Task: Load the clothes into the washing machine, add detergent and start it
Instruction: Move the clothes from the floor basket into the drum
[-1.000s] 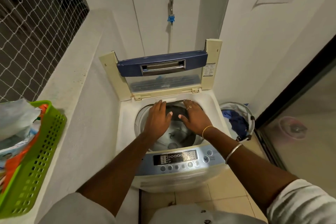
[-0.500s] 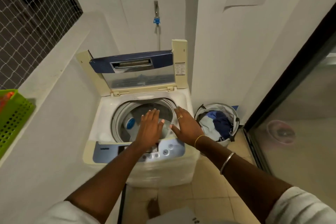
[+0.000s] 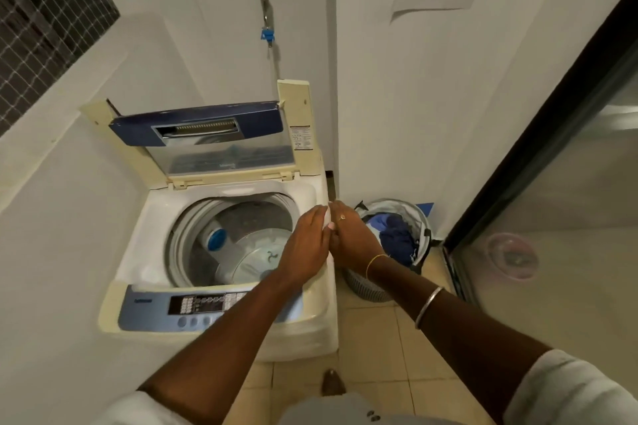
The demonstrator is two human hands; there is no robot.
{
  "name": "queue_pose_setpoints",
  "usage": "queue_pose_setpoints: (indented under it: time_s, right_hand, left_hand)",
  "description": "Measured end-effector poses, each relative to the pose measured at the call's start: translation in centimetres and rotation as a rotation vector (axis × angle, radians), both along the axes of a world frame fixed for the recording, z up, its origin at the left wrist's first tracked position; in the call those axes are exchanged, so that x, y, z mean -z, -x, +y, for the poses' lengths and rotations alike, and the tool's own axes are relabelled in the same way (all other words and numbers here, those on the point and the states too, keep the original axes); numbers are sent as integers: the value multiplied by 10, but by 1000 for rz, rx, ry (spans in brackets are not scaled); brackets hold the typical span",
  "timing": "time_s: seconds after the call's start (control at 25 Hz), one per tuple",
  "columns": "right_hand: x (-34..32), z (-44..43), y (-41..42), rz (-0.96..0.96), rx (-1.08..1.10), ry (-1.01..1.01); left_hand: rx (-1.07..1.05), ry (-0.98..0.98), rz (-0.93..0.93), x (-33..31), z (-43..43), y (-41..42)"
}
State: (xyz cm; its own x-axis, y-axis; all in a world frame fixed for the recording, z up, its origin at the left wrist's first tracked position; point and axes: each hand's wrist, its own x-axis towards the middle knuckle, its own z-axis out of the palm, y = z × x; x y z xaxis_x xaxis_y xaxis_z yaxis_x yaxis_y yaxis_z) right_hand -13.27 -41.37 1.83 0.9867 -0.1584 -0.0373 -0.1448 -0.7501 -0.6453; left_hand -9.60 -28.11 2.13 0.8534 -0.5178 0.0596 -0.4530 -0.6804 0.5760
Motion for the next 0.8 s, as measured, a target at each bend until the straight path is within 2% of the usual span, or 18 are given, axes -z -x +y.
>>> queue_pose_setpoints:
  time_s: [0.24,0.48,0.72,0.8]
  right_hand:
    - [7,-74,-15,51,84,5]
    - [60,-150,-52,215,98,0]
    - [147,-251,-109,426,134,-132]
    - [181,-281,-123,484,99,-122]
  left_hand:
    - [98,98,118,25,-76,-36]
    - [120,-25,188,69,-137,-79]
    - [33,-165,385,167,-206,-135]
    - [6,-207,474,197,-225,-151]
